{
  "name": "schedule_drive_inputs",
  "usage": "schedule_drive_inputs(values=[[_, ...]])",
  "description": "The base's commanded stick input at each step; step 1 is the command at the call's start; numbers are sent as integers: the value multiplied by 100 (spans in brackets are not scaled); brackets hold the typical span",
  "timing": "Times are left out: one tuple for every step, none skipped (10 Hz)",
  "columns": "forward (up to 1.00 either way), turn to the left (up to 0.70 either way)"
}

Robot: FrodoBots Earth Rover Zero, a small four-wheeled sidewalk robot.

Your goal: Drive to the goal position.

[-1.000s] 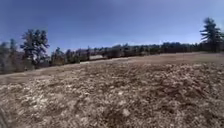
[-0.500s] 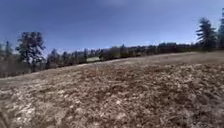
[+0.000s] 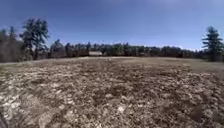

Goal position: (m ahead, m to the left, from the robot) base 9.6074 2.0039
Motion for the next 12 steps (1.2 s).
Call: schedule_drive_inputs(values=[[70,0],[70,0],[70,0],[70,0],[70,0],[70,0],[70,0],[70,0],[70,0],[70,0],[70,0],[70,0]])
